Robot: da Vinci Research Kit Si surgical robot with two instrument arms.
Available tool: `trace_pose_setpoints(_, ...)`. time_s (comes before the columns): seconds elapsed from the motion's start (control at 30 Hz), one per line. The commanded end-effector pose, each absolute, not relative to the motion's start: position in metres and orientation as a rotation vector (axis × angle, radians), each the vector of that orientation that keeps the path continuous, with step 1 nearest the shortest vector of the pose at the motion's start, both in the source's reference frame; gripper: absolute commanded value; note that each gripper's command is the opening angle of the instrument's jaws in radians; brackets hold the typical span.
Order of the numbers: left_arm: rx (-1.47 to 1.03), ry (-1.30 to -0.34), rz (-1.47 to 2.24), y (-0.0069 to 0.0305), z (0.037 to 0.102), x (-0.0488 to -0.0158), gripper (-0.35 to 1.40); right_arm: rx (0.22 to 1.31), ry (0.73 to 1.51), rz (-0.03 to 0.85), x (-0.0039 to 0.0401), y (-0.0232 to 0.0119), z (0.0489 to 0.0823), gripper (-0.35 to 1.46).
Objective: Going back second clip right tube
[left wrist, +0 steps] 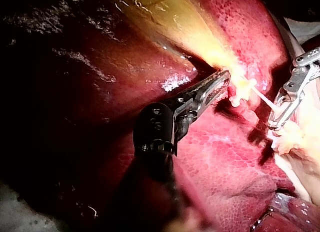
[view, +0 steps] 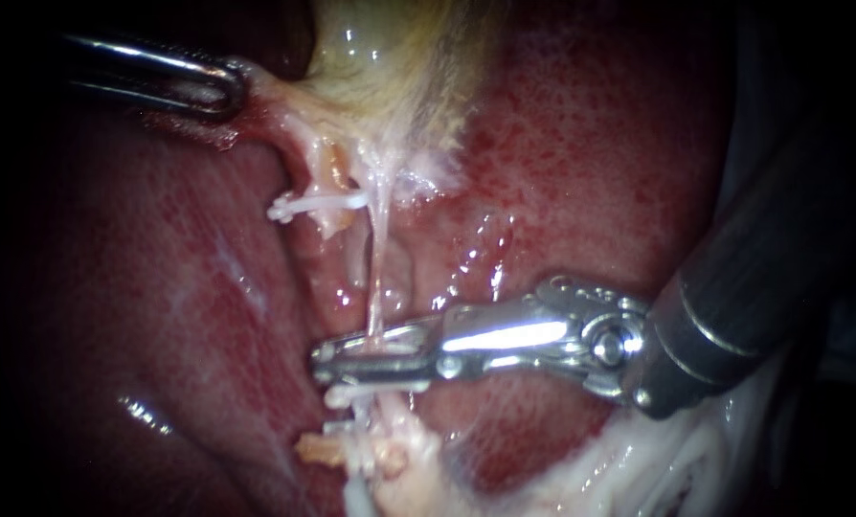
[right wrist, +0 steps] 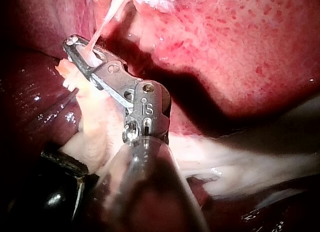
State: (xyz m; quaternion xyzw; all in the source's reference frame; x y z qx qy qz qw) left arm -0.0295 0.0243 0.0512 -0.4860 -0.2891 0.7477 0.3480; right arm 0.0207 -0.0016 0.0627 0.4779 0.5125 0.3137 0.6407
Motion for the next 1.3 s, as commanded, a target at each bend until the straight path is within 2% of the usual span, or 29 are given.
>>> trace_pose_setpoints(0.03, -1.26, -0.75, 1.938, 0.0244, 0.0512, -0.0295, -0.35, 1.099, 1.166, 0.705, 0.0208, -0.0016, 0.0628, -0.35)
trace_pose_setpoints(0.1, -1.26, -0.75, 1.938, 0.0244, 0.0512, -0.0295, -0.35, 1.094, 1.169, 0.7, 0.0211, -0.0017, 0.0629, -0.01)
trace_pose_setpoints(0.13, -1.26, -0.75, 1.938, 0.0243, 0.0512, -0.0295, -0.35, 1.07, 1.181, 0.689, 0.0213, -0.0017, 0.063, 0.21)
trace_pose_setpoints(0.17, -1.26, -0.75, 1.939, 0.0244, 0.0512, -0.0295, -0.35, 1.052, 1.183, 0.696, 0.0215, -0.0016, 0.0631, 0.34)
trace_pose_setpoints(0.27, -1.261, -0.75, 1.939, 0.0243, 0.0512, -0.0295, -0.35, 0.946, 1.182, 0.686, 0.0219, -0.0013, 0.0636, 0.48)
trace_pose_setpoints(0.43, -1.261, -0.75, 1.939, 0.0243, 0.0512, -0.0295, -0.35, 0.811, 1.153, 0.616, 0.0207, -0.0007, 0.0648, 0.5)
trace_pose_setpoints(0.6, -1.261, -0.751, 1.939, 0.0243, 0.0512, -0.0293, -0.35, 0.727, 1.145, 0.563, 0.0186, -0.0005, 0.065, 0.5)
trace_pose_setpoints(0.77, -1.261, -0.751, 1.939, 0.0243, 0.0512, -0.0293, -0.35, 0.674, 1.165, 0.502, 0.0159, 0.0001, 0.0635, 0.5)
trace_pose_setpoints(0.87, -1.261, -0.751, 1.939, 0.0243, 0.0512, -0.0293, -0.35, 0.625, 1.183, 0.429, 0.0138, 0.0007, 0.0621, 0.5)
trace_pose_setpoints(1.07, -1.261, -0.751, 1.939, 0.0243, 0.0512, -0.0291, -0.35, 0.495, 1.145, 0.278, 0.0091, 0.0015, 0.0594, 0.5)
trace_pose_setpoints(1.3, -1.261, -0.75, 1.94, 0.0243, 0.0514, -0.0293, -0.35, 0.434, 1.126, 0.246, 0.0053, 0.0028, 0.0582, 0.5)
